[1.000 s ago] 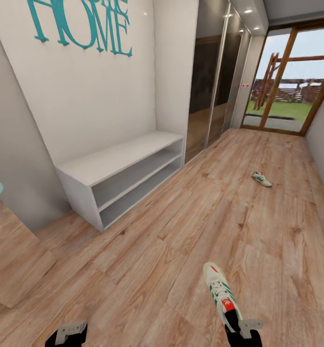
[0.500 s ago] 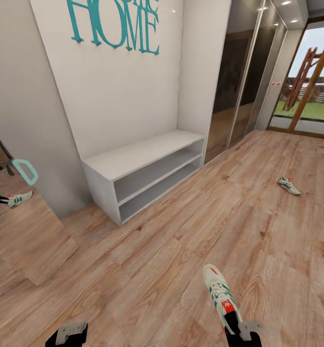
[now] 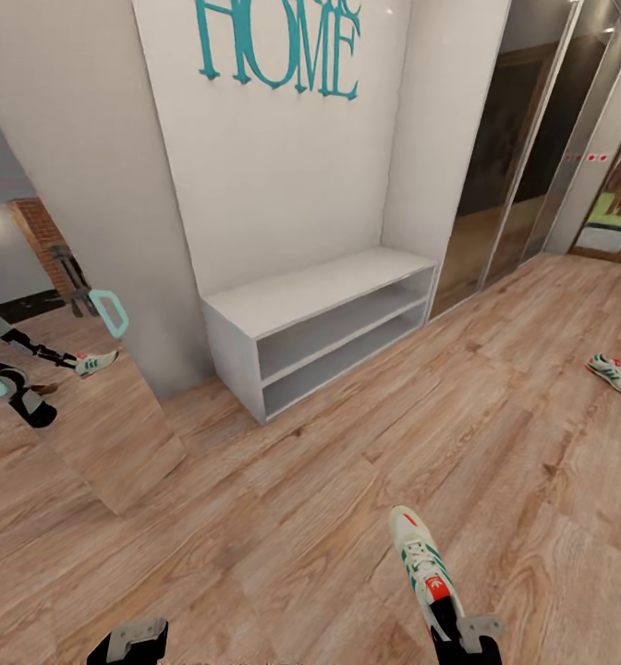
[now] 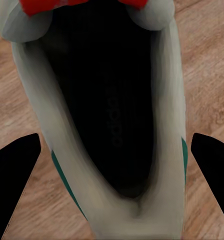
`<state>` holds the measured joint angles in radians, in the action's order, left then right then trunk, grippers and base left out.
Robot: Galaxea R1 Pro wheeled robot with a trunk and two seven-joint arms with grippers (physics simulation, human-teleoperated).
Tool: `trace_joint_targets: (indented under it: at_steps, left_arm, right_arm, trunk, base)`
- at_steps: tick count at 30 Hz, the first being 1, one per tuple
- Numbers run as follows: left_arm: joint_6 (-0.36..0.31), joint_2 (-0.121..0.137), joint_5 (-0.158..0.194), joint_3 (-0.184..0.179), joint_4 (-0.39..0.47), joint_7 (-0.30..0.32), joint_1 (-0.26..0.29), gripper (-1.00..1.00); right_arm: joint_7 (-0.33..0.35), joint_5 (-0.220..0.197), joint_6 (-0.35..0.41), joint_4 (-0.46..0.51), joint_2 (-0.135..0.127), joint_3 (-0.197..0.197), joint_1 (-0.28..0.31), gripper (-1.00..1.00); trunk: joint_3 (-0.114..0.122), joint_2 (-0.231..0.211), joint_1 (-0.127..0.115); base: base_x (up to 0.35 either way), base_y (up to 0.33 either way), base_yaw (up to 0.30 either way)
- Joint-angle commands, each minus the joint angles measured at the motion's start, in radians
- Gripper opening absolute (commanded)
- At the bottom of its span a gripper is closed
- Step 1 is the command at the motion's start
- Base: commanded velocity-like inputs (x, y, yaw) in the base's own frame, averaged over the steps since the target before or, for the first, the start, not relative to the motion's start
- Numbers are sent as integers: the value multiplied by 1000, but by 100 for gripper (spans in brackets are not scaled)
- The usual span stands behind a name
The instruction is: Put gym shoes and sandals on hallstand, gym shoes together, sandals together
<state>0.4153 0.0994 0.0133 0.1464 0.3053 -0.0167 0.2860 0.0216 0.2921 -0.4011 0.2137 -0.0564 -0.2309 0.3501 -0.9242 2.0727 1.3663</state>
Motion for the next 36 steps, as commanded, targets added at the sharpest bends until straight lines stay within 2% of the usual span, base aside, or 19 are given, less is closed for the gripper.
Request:
trace_joint_targets:
  at_steps: [1,20,36]
  left_arm:
    - [3,0,1,-1,-3,-2,1,100]
    - [3,0,-3,-1,-17,-2,1,100]
    - [3,0,-3,-1,-17,-2,1,100]
  right_arm:
    - [3,9,-4,0,0,-8,1,-100]
    - [3,9,-4,0,1,-8,0,-100]
    - [3,9,-5,0,2,-8,1,-100]
  trunk:
    - [-2,0,0]
    - [-17,0,0]
    - [-18,0,0]
  base:
    - [0,0,258]
    - [0,0,253]
    - [0,0,276]
